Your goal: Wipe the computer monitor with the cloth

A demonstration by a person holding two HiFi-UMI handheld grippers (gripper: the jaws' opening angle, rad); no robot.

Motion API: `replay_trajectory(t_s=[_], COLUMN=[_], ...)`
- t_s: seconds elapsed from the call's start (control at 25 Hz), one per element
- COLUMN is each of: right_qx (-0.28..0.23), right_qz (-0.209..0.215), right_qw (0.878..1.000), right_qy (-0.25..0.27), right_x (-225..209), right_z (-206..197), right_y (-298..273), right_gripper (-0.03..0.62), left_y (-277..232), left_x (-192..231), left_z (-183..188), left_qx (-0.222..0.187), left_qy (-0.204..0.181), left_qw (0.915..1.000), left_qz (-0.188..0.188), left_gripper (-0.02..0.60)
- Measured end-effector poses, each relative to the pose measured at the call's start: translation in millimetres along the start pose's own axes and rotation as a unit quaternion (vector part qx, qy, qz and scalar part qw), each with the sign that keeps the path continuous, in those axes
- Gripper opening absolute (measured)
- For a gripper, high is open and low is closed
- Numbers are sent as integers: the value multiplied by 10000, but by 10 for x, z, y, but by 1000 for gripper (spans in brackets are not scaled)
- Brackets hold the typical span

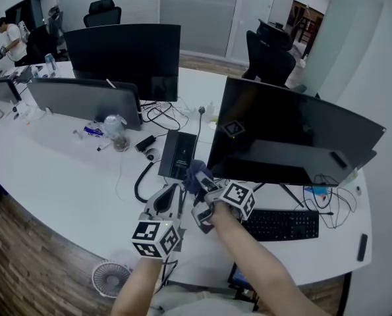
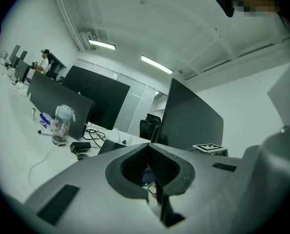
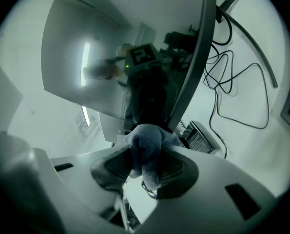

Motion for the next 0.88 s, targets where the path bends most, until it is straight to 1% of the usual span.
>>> replay_trajectory(t_s=[0.64,0.88], right_qx=[272,288], right_qz=[274,386], right_qw=[9987,9984], right_qy=[327,299], right_x=[475,578], right_z=[61,77], right_y=[28,4], right_gripper=[126,126], left_y=[-18,-68], left_x=[-61,-53], left_z=[168,240], left_qx=[-13,-26], left_qy=[-150,-240], left_qw=[9999,9997], left_qz=[33,58], left_gripper=[8,8])
Point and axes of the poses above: the fingertips, and each gripper's own axes: y backward along the fingers, x to its left, z out of its top, the point moved 4 cm from there along y, backward along the fingers, and after that the axes turned 11 degrees about -y, right-handed, at the moved point
